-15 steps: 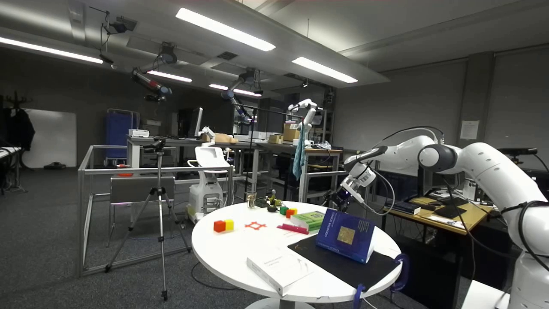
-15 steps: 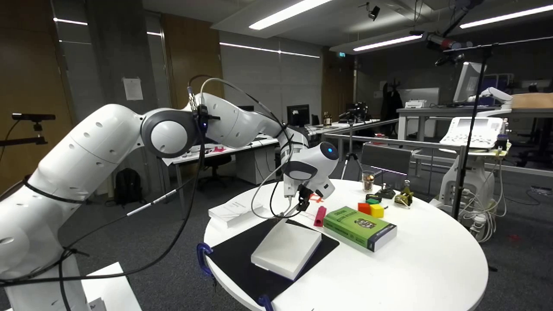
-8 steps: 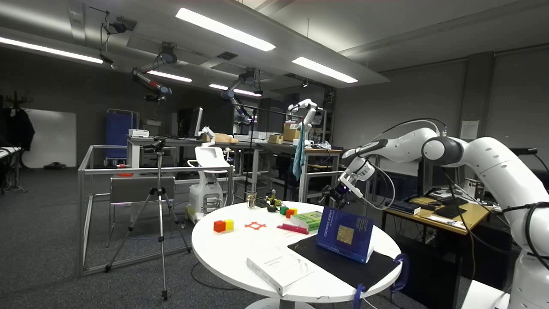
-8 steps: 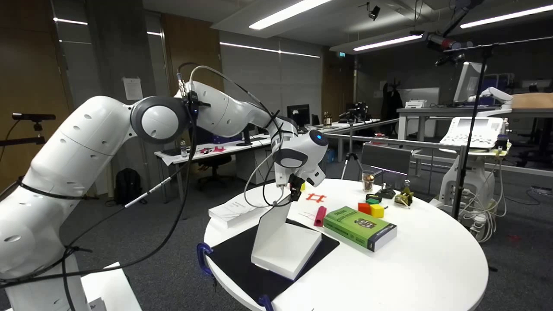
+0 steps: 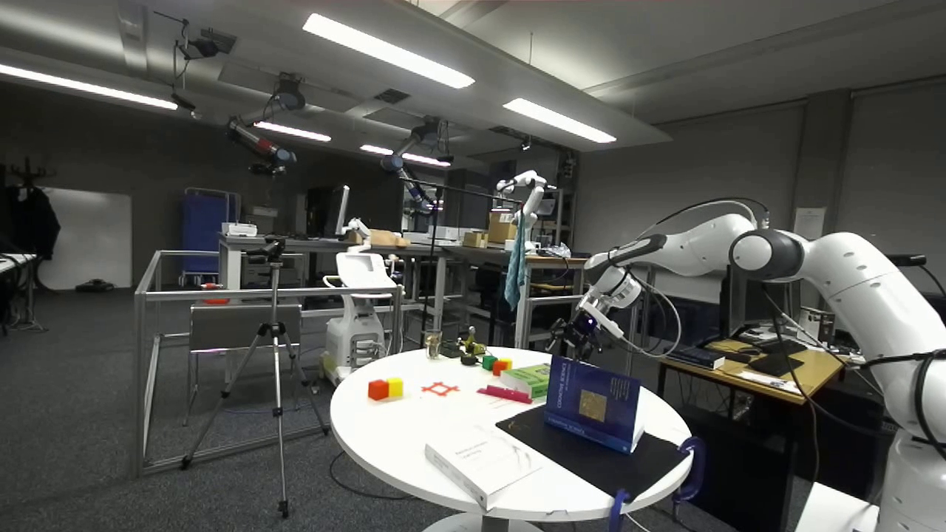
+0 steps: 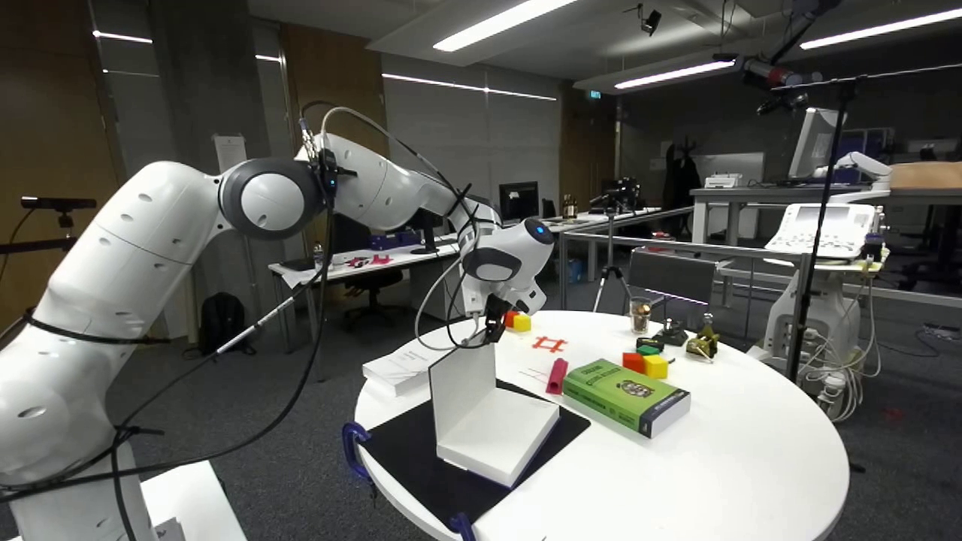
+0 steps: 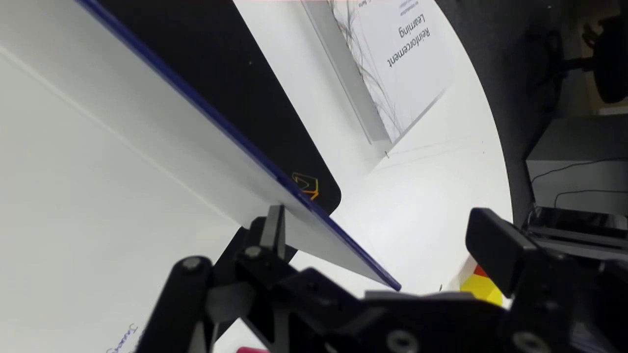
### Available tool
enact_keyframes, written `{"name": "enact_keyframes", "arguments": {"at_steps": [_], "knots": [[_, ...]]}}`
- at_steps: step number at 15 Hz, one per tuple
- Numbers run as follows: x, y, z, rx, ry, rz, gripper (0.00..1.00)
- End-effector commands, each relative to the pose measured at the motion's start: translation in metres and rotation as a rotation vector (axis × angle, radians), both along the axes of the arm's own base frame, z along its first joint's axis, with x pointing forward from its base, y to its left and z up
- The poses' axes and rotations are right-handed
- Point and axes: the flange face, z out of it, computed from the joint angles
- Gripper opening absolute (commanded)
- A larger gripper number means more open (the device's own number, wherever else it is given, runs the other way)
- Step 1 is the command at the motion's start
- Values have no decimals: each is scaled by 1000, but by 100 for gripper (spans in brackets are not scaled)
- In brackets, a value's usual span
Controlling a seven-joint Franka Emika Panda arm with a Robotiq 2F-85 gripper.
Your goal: Open the blue book
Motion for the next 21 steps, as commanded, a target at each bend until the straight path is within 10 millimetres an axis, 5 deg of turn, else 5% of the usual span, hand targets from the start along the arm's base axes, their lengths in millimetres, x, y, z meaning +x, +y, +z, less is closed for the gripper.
{"name": "enact_keyframes", "arguments": {"at_steps": [1,16,21], "knots": [[-13,26,14,-31,22,67,100],[-3,136,-2,-206,74,253,100],[-8,143,-5,-308,67,267,100]]}}
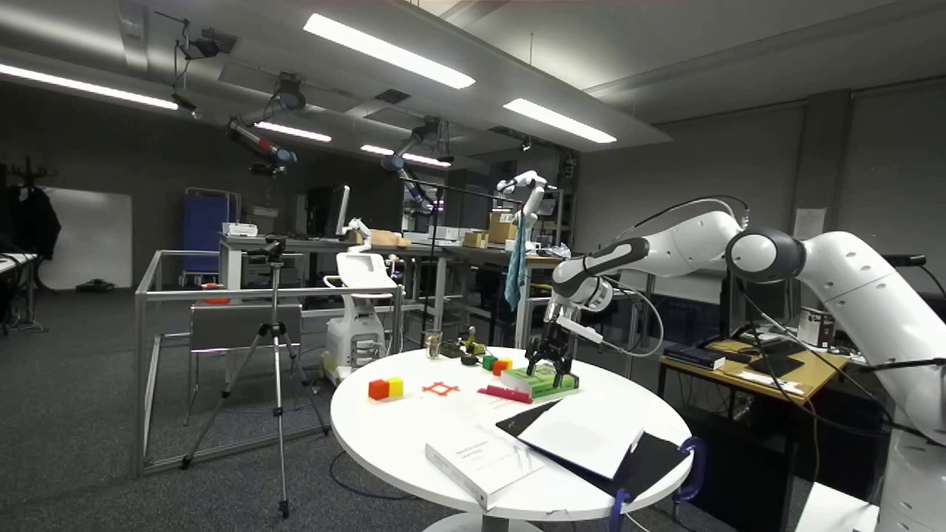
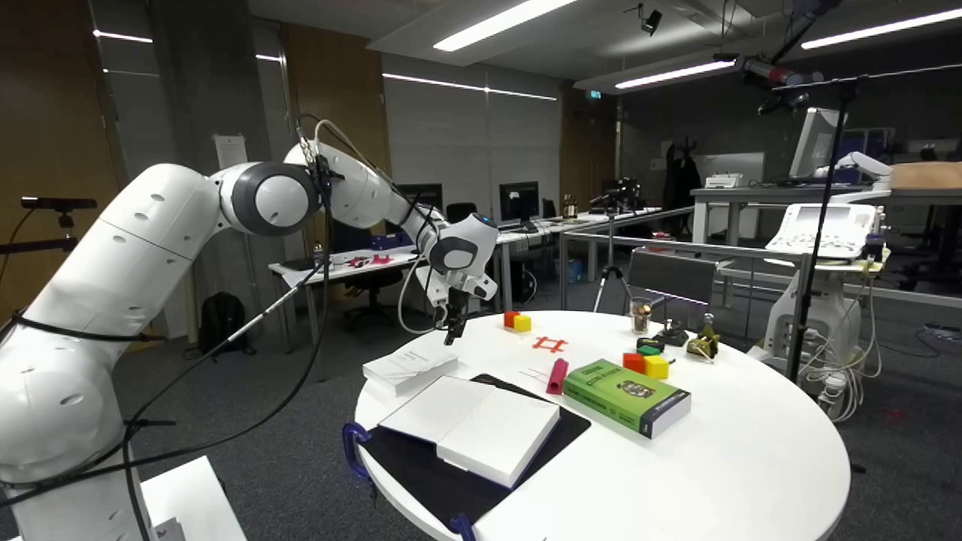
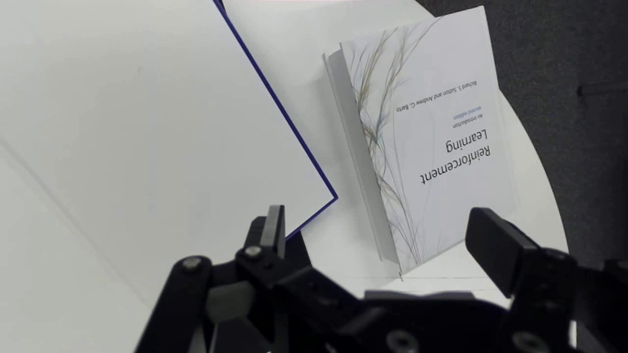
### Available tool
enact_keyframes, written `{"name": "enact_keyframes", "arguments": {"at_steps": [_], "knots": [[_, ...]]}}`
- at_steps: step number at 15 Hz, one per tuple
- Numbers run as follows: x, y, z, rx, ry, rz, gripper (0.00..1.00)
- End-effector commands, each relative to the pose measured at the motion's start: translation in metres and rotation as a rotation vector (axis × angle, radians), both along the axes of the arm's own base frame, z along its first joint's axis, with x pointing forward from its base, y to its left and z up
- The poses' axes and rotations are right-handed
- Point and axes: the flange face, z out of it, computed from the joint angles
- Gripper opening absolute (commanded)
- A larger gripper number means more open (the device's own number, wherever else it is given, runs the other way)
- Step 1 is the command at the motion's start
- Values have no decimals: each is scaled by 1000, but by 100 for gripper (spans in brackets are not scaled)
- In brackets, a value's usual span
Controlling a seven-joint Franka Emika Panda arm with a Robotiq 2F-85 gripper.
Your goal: Open the blue book
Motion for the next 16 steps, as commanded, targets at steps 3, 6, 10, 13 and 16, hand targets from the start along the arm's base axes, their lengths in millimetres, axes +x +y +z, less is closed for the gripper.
{"name": "enact_keyframes", "arguments": {"at_steps": [3,6,10,13,16], "knots": [[-7,-19,8,-209,-65,-45,100],[-12,-36,7,-339,-123,-96,100],[-28,-46,17,-454,-183,-111,100],[-48,-46,33,-509,-201,-78,100],[-69,-46,54,-538,-196,-48,100]]}}
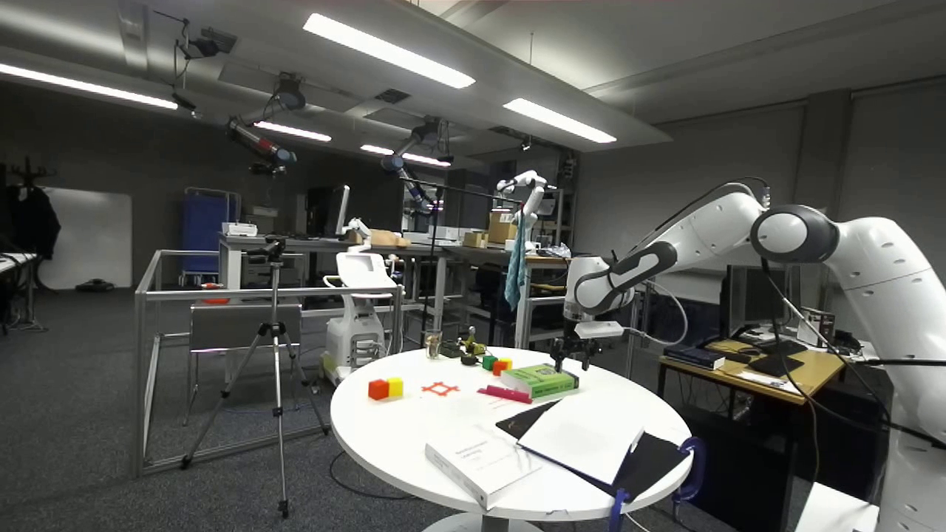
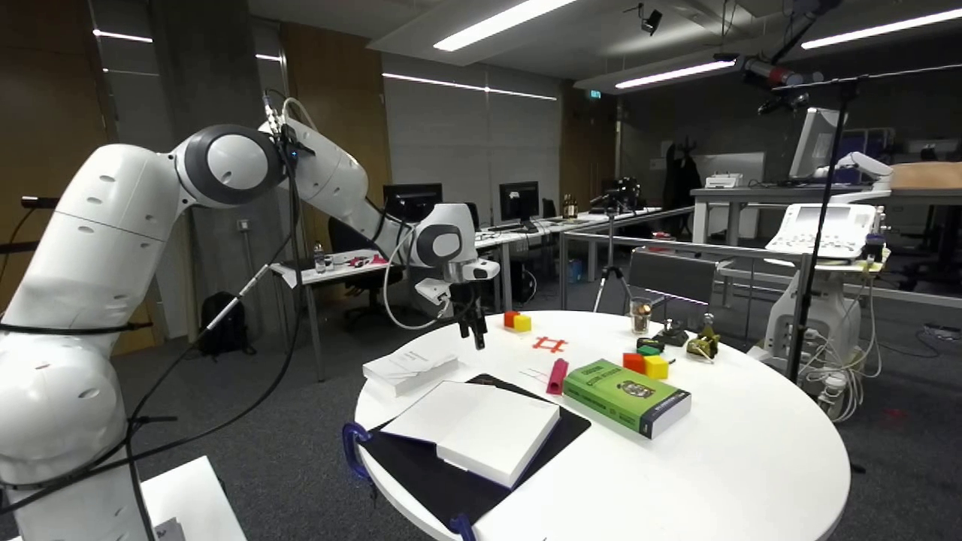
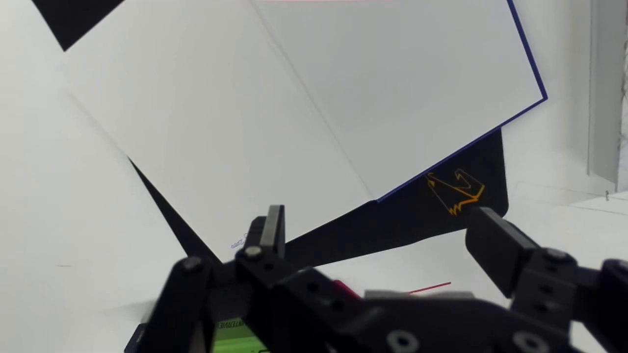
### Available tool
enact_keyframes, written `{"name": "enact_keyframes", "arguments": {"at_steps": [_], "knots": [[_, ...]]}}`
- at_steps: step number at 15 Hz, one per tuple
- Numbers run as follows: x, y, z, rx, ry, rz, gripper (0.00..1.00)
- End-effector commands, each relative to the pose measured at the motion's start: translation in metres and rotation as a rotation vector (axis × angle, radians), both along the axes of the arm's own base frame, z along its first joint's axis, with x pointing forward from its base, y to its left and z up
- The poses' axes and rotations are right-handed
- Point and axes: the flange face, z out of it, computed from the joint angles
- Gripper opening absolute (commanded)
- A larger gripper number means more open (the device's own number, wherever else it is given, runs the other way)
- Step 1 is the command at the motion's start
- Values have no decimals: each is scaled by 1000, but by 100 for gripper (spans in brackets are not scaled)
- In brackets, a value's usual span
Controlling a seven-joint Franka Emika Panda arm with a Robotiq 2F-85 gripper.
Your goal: Open the blue book
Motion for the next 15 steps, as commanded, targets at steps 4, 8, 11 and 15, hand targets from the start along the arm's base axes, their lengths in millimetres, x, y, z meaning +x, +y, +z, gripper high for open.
{"name": "enact_keyframes", "arguments": {"at_steps": [4,8,11,15], "knots": [[-63,-6,51,-82,-13,87,100],[-93,-11,71,-125,-55,164,100],[-104,-12,82,-131,-100,190,100],[-93,-12,79,-114,-95,160,100]]}}
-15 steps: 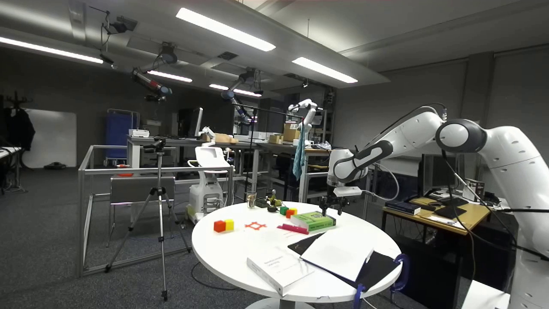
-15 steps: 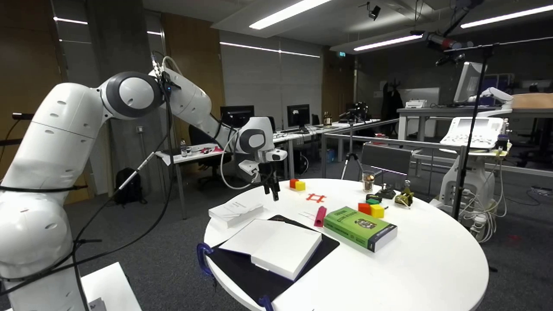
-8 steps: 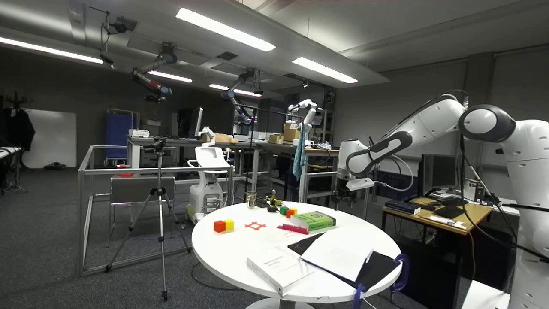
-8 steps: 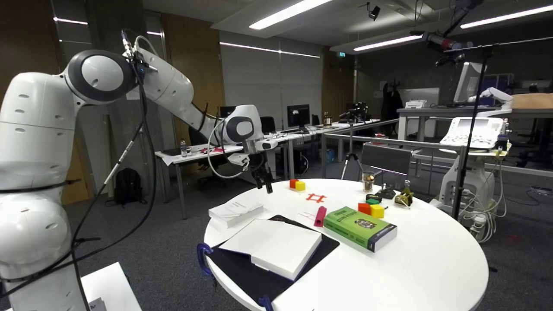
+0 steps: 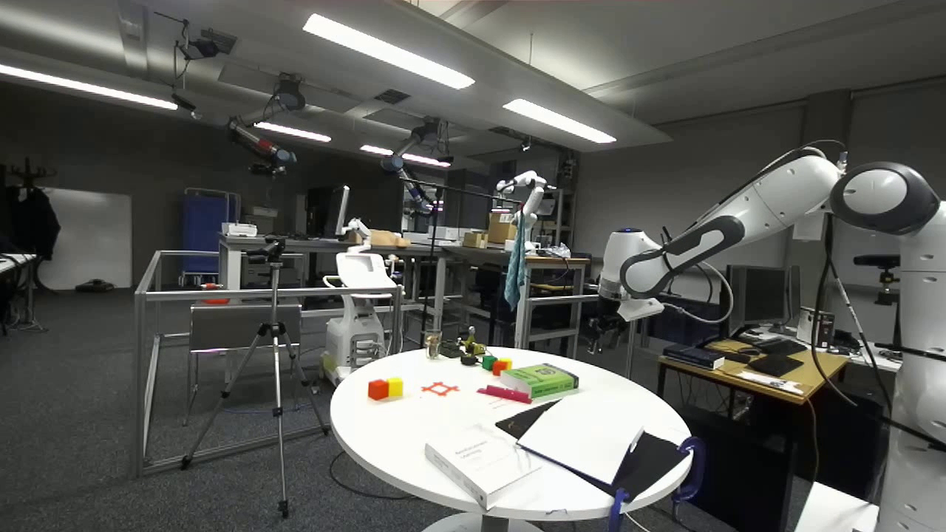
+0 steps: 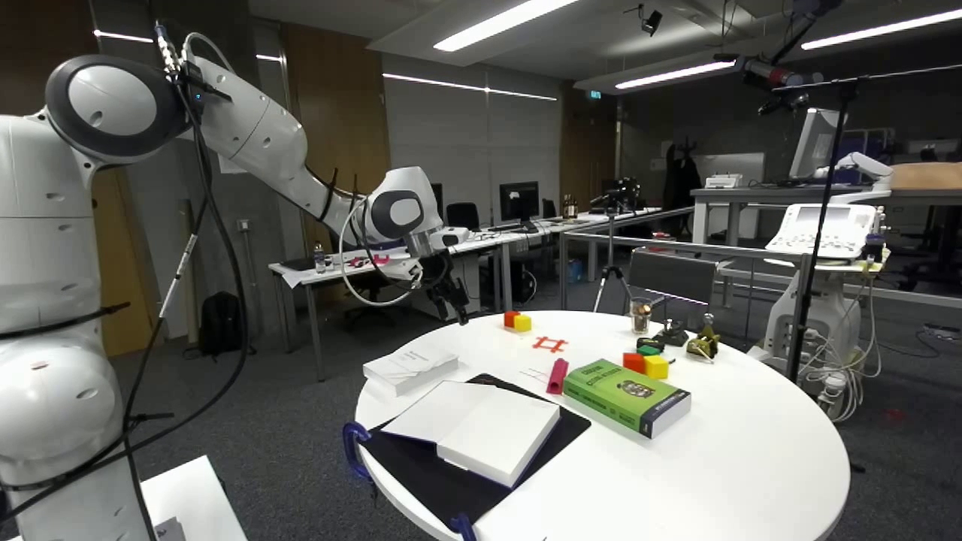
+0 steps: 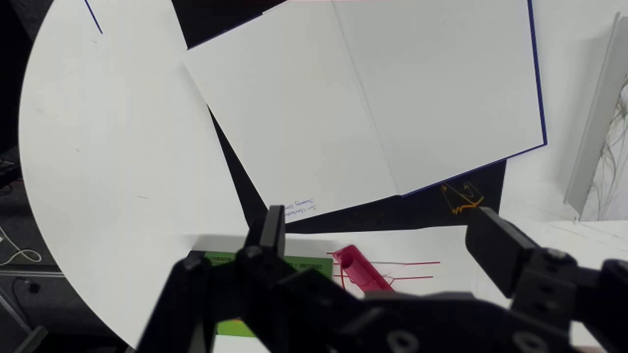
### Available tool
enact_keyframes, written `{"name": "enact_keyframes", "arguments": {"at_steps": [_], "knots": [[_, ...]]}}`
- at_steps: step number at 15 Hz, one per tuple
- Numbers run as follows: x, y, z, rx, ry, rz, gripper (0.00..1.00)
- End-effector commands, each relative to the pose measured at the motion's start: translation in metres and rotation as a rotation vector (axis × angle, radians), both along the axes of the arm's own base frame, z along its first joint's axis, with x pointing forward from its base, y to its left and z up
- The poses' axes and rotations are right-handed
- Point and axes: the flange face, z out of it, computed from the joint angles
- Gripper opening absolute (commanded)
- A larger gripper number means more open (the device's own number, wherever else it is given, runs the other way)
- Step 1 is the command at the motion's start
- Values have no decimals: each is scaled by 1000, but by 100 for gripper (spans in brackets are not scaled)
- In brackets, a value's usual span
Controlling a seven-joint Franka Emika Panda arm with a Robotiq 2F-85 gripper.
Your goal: Open the blue book
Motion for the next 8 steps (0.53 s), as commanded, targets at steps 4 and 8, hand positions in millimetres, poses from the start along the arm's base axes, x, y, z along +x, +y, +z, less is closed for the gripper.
{"name": "enact_keyframes", "arguments": {"at_steps": [4,8], "knots": [[1,1,-5,1,10,2,100],[1,1,-6,0,12,2,100]]}}
